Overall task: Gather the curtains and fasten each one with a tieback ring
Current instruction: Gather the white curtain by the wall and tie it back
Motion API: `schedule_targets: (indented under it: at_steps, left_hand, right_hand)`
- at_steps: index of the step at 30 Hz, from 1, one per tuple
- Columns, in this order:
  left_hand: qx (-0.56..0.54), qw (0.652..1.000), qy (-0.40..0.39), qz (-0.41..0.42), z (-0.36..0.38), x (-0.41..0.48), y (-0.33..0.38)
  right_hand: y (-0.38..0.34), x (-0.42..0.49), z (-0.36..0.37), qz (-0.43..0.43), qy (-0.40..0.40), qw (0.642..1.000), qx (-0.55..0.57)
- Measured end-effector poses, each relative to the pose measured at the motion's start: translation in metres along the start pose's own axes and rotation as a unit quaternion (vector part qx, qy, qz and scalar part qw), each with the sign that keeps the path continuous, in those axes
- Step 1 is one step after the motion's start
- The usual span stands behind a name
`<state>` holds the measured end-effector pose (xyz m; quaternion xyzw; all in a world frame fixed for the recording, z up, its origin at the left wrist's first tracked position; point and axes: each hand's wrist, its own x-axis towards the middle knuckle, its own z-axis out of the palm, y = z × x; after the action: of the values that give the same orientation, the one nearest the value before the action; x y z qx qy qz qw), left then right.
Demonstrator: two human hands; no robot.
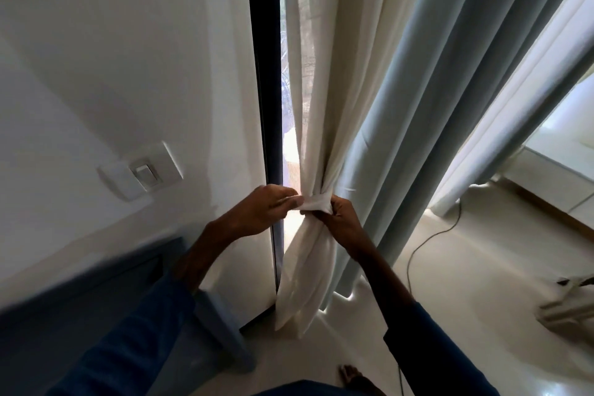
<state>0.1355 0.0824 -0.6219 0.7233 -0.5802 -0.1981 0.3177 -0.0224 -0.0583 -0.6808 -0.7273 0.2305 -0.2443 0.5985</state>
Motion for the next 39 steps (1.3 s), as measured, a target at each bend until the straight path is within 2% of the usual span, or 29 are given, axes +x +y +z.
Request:
schedule_targets:
  at_steps: [5, 10, 14, 18, 21, 23, 27, 32, 34, 36, 39]
  left_hand:
    - [0.118, 0.99, 0.078, -0.021, -0.003, -0.001, 0.001]
    - [0.158, 0.978, 0.137, 0.019, 0.012, 0.012, 0.025]
    - [0.047, 0.984, 0.174, 0.015, 0.01, 0.016, 0.035]
    - [-0.059, 0.995, 0.077, -0.01, 0.019, 0.017, 0.038]
    - [-0.118, 0.993, -0.019, -0.018, 0.022, 0.016, 0.036]
    - [-0.165, 0.985, -0.034, -0.03, 0.027, 0.014, 0.04]
    - [-0.253, 0.961, 0.07, -0.08, 0.037, 0.014, 0.048]
    - [-0.34, 0.932, 0.095, -0.079, 0.026, 0.018, 0.048]
    - [-0.348, 0.922, 0.133, -0.101, 0.022, 0.023, 0.041]
    - [-0.355, 0.915, 0.154, -0.114, 0.021, 0.028, 0.035]
    - [-0.329, 0.921, 0.168, -0.125, 0.018, 0.032, 0.034]
  right_hand:
    - [-0.006, -0.009, 0.001, -0.005, -0.033, 0.999, -0.023]
    - [-0.003, -0.016, 0.024, -0.021, -0.044, 0.998, -0.038]
    - [-0.001, -0.021, 0.024, -0.011, -0.031, 0.999, -0.019]
    - [-0.001, -0.023, 0.021, 0.032, -0.006, 0.999, 0.012]
    - [0.001, -0.024, 0.017, 0.016, 0.002, 1.0, 0.021]
    - [-0.001, -0.025, 0.016, 0.014, -0.011, 0.998, 0.06]
    - [-0.004, -0.023, 0.007, 0.059, -0.045, 0.978, 0.194]
    - [-0.015, -0.026, -0.028, 0.062, -0.052, 0.921, 0.382]
    - [-0.023, -0.029, -0.039, 0.046, -0.015, 0.929, 0.367]
    - [-0.027, -0.033, -0.044, 0.038, 0.046, 0.952, 0.301]
    - [-0.026, -0.044, -0.043, 0.033, 0.121, 0.963, 0.24]
